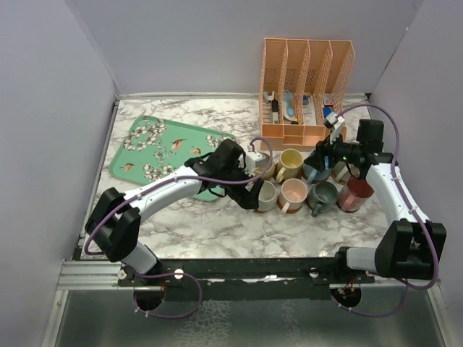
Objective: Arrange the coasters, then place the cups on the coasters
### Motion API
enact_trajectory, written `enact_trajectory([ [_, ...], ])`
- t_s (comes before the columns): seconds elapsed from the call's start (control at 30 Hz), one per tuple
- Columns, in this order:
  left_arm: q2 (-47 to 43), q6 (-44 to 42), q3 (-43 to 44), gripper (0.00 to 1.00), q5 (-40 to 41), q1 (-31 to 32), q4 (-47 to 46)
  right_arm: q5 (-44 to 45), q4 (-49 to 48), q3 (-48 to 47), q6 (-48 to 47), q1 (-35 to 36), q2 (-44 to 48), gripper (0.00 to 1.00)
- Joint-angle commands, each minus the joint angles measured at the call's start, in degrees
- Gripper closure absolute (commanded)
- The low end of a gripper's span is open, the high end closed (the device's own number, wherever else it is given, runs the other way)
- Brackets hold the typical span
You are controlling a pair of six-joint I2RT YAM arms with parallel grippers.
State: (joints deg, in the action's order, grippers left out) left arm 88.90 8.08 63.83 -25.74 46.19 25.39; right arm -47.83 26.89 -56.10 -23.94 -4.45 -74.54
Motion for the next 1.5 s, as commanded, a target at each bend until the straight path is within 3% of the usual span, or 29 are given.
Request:
enact_trajectory([
  [0.0, -4.81, -2.16, 1.82, 0.13, -5.57, -4.37, 1.96, 8.8, -3.12, -2.02, 2.79, 0.23, 1.83, 0.4],
  [0.17, -8.63, -4.79, 4.79, 0.12, -3.35, -11.31, 4.85, 16.98, -3.01, -5.61, 5.05, 0.23, 2.21, 0.36],
  [0.23, -9.95, -5.46, 5.79, 0.12, 2.09, -15.03, 4.91, 20.3, -2.2, -8.35, 5.17, 0.23, 1.78, 0.32],
  [0.43, -12.05, -9.72, 11.31, 0.01, 25.67, -22.46, 4.7, 28.56, 3.14, -20.81, 2.79, 0.23, -3.8, 0.08],
  [0.67, -11.96, -22.79, 15.14, 0.01, 44.02, -23.69, 1.97, 25.55, 5.0, -33.39, 7.16, 0.23, -11.43, 0.02],
  [0.8, -14.79, -26.79, 7.62, 0.01, 53.26, -24.55, -10.04, 23.78, 0.94, -33.58, 13.25, 0.23, -11.2, 0.0],
  [1.0, -19.66, -18.99, 1.51, 0.01, 47.48, -29.01, -19.88, 22.0, -4.46, -25.35, 14.15, 0.23, -5.59, 0.0],
  [1.27, -20.57, -17.88, -1.91, 0.01, 33.47, -33.86, -25.56, 19.5, -17.3, -8.66, 13.57, 0.23, 5.92, 0.0],
  [1.47, -21.45, -12.73, -2.9, 0.01, 22.75, -37.13, -23.56, 18.96, -14.17, -8.32, 13.29, 0.23, 8.01, 0.0],
])
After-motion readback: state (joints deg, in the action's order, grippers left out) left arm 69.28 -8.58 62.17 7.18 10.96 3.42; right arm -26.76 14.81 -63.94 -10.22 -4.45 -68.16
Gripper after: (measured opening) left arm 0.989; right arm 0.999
